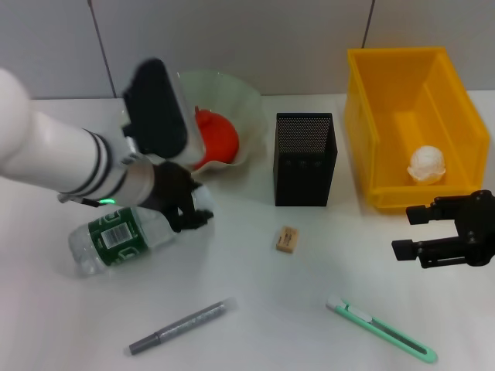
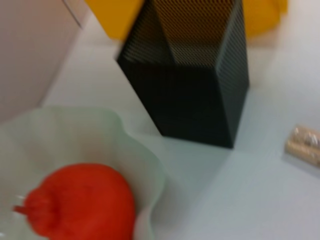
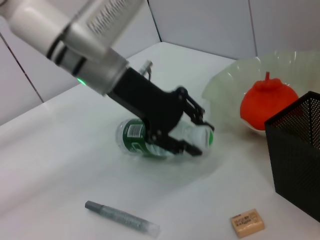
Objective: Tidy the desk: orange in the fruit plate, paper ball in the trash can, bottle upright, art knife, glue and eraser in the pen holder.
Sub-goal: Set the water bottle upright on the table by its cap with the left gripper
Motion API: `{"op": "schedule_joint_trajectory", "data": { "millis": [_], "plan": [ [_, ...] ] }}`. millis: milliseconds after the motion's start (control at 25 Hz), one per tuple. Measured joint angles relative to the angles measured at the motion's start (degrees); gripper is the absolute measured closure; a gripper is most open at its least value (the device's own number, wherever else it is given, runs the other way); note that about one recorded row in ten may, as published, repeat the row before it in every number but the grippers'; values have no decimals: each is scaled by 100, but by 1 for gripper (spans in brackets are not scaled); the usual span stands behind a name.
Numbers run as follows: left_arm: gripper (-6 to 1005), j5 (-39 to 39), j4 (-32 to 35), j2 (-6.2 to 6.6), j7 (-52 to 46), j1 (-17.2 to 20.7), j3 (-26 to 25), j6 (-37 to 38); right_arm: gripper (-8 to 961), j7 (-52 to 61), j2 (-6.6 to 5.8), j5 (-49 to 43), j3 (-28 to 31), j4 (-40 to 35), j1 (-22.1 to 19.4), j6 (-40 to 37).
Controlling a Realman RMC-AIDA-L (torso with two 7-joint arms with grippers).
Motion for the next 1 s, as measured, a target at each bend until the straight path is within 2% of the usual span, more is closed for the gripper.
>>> {"op": "schedule_joint_trajectory", "data": {
  "millis": [80,120,160,200,280,400,440,480,520,560,640,720,1000],
  "plan": [
    [550,-121,357,9,-3,258,-75,58,217,1,-2,2,1,-47,0,-38],
    [550,-121,357,9,-3,258,-75,58,218,1,-2,2,1,-47,0,-38],
    [550,-211,599,13,-4,435,-126,125,218,1,-1,3,-3,-58,3,-46],
    [550,-490,1226,19,-8,889,-300,300,219,1,1,5,-11,-67,16,-62],
    [550,-664,1576,22,-28,1185,-442,370,220,20,10,52,-25,-91,69,-137],
    [550,-762,1755,23,-69,1354,-553,389,222,84,11,146,-45,-108,90,-179],
    [550,-1047,2050,27,-134,1714,-867,408,223,110,11,176,-49,-117,92,-184],
    [550,-1047,2050,27,-134,1714,-867,408,223,149,12,243,-56,-136,93,-201],
    [550,-1389,2157,32,-39,1949,-1131,412,224,149,12,243,-56,-136,93,-201],
    [550,-1389,2157,32,-39,1949,-1131,412,225,155,15,285,-57,-133,93,-206],
    [550,-2166,2145,38,184,2250,-1684,424,226,159,17,372,-58,-99,86,-209],
    [550,-2607,2042,43,315,2357,-1941,428,227,159,18,438,-60,-61,81,-207],
    [551,-3632,1591,42,852,2516,-2168,443,232,134,18,470,-61,104,103,-127]
  ]
}}
